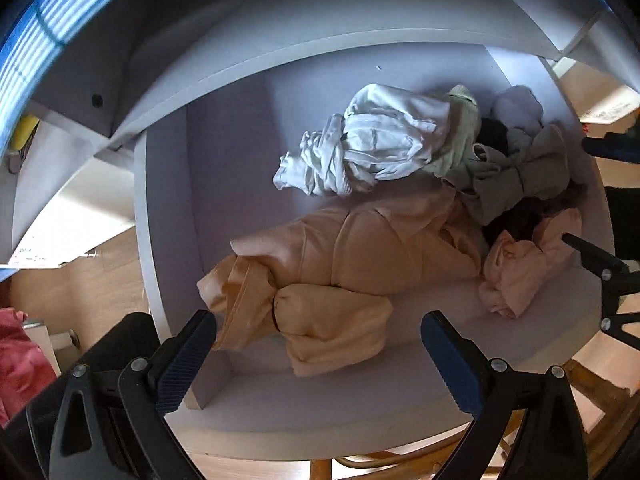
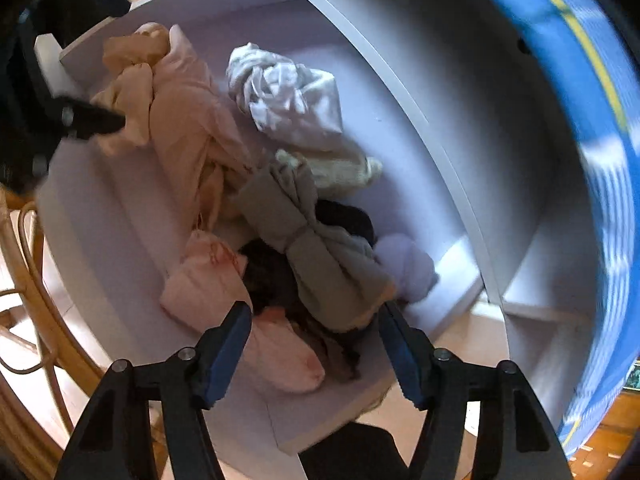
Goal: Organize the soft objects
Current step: 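Move the right tool over the grey knotted cloth bundle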
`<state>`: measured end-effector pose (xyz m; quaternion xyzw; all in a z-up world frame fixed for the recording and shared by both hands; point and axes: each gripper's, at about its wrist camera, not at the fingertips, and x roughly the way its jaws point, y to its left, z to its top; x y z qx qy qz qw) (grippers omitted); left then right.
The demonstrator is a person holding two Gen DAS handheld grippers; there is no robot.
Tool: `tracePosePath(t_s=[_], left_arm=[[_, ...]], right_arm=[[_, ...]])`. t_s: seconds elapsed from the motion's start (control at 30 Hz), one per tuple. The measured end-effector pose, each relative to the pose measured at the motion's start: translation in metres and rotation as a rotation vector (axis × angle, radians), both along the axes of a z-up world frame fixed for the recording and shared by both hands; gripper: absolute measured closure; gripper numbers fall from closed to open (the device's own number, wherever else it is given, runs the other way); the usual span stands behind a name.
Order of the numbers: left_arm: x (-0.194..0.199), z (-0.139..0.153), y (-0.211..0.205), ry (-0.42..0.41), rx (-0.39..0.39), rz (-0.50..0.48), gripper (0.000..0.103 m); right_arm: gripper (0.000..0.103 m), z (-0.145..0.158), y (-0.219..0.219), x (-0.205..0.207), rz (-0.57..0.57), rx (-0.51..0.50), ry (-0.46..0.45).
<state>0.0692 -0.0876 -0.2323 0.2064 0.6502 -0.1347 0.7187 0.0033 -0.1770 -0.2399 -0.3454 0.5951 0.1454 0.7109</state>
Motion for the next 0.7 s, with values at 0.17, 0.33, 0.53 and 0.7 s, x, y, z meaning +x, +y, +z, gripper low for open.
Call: tracePosePath(t_s=[0.17, 0.33, 0.53, 0.7], left_arm=[[0.006, 0.004, 0.004, -0.024, -0.025, 0.059, 0.000], [0.009, 0.003, 0.009, 0.001, -0.056, 0.121, 0.000], [0.010, -0.006, 0.016, 0.016, -0.049, 0.171, 0.000], [0.008, -0.011, 0.017, 0.014, -0.038, 0.185, 0.000]], right_arm=[[0.037, -0.006, 0.001, 0.014, 0.001, -0.010, -0.044], [0.037, -0.016, 0.005, 0.019, 0.032, -0.032, -0.056], [0.037, -0.010, 0.011, 0.019, 0.054, -0.023, -0.076], [0.037, -0.025, 0.013, 0.027, 0.085, -0.064, -0.066]])
